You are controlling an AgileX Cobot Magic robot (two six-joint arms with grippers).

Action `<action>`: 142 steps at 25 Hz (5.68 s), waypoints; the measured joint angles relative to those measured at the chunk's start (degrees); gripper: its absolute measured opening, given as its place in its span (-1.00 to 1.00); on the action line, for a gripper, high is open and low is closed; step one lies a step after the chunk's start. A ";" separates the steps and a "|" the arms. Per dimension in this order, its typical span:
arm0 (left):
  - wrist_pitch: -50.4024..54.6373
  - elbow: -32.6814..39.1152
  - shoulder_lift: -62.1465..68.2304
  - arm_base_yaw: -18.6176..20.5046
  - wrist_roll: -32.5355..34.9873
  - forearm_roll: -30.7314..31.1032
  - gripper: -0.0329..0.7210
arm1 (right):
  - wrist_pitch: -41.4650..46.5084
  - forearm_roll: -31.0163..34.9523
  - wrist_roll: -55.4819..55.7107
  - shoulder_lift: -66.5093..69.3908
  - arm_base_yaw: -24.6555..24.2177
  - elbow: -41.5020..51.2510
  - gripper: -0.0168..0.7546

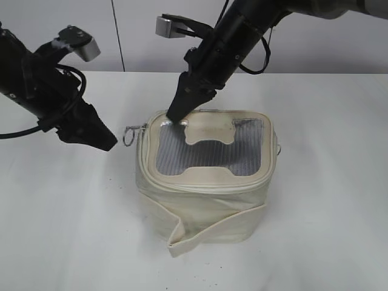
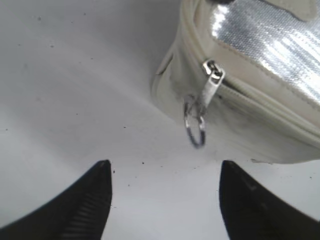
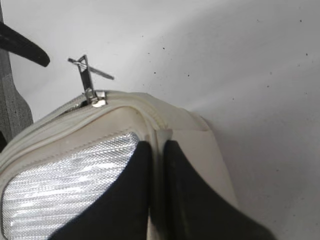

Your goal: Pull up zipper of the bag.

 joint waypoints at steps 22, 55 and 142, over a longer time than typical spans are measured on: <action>-6.78 0.00 0.05 -4.52 -0.15 -5.19 0.60 | 0.00 0.00 0.78 0.00 0.12 0.00 -0.83; -0.81 -0.06 0.17 -7.00 -9.46 5.27 -0.92 | 0.00 -0.08 4.46 0.00 0.18 0.00 -0.84; 5.71 -38.34 18.39 -21.05 -26.83 17.44 0.40 | -0.77 -21.20 27.36 -30.99 -13.98 31.48 0.18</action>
